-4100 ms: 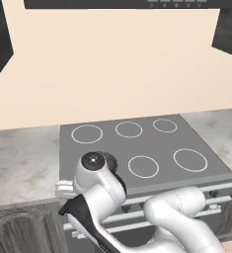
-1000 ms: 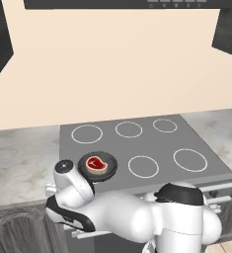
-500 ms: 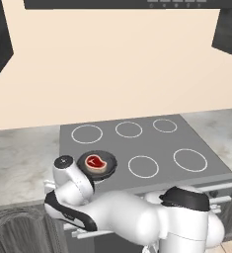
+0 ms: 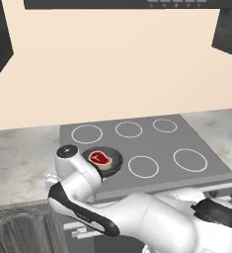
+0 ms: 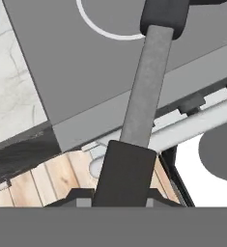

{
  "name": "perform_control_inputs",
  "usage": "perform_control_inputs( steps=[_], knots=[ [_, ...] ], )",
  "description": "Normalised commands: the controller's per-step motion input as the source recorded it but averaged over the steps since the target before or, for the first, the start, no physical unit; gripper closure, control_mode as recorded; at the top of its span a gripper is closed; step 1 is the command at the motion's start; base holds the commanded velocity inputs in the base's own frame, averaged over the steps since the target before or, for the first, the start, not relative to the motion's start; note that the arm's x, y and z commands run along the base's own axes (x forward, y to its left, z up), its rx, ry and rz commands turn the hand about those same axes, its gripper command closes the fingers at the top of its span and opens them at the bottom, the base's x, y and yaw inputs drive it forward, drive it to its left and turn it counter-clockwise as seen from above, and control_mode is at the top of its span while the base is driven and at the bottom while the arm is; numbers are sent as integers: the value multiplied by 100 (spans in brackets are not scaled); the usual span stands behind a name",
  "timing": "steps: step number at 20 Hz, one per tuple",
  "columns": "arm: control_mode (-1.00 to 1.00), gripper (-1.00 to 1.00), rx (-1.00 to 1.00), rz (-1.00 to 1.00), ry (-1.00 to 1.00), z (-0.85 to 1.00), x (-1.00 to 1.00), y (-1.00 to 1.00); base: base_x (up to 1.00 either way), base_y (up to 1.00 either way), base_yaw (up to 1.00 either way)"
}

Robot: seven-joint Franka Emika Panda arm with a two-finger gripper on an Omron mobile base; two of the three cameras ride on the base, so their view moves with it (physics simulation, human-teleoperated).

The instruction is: Pick up the pan with the steak in it and place it on the dining table. Then place the steak on the plate.

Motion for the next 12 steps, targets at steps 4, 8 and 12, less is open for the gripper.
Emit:
perform_control_inputs(
  steps=[4,8,12],
  knots=[
    [-100,100,2,0,-4,41,-100,-50,0,0,0],
    [-100,100,6,0,-9,33,-100,-69,0,0,0],
    [-100,100,8,5,-7,22,-99,-74,0,0,0]
  ],
)
